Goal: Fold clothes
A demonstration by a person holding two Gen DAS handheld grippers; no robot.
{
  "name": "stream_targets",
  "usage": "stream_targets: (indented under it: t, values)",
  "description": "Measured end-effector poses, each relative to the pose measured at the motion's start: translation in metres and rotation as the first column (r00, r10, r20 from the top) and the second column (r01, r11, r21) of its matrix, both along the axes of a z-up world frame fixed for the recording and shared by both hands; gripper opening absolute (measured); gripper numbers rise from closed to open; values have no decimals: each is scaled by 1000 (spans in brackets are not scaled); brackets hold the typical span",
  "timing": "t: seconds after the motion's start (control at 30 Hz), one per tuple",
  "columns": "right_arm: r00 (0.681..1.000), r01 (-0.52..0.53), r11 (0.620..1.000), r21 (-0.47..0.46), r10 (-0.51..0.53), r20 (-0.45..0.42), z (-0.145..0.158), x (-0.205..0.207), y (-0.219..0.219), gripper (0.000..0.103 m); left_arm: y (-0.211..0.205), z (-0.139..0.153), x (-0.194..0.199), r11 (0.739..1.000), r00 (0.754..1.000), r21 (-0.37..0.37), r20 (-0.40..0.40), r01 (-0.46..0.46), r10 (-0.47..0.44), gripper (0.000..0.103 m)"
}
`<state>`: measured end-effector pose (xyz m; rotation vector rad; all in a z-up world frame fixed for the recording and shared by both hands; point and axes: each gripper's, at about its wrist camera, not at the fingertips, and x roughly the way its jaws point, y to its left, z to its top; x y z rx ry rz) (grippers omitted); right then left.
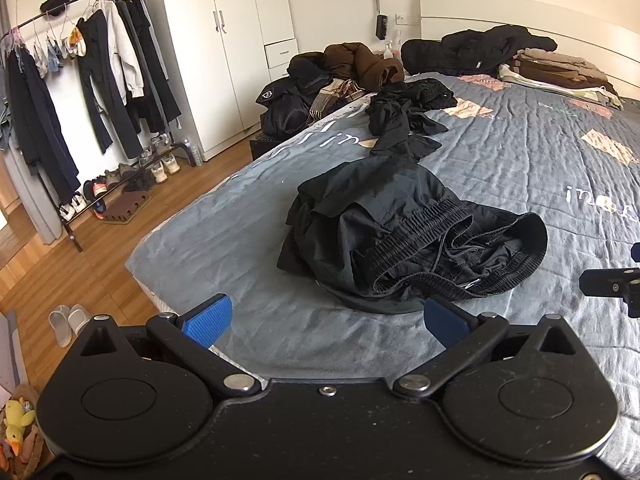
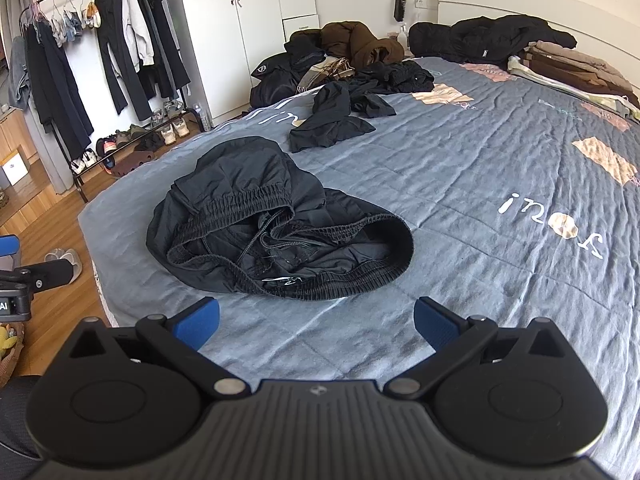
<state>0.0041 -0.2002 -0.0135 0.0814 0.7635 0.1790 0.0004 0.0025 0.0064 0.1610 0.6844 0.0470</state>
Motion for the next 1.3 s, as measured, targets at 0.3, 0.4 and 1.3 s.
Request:
stream_targets:
  t: [0.3, 0.4, 1.3]
  values:
    - [1000, 6, 1000, -6, -6, -2, -2, 0, -1, 103, -2, -3, 1, 1000, 1000, 4, -4, 20, -20, 103]
    - [1000, 8, 1000, -5, -8, -4, -2, 1, -2, 103, -4, -5, 4, 999, 999, 7, -3, 38, -38, 103]
    - [993, 121, 988, 91, -119, -23, -5, 6, -51, 103, -48, -87, 99, 931, 971, 276, -62, 238, -230, 89]
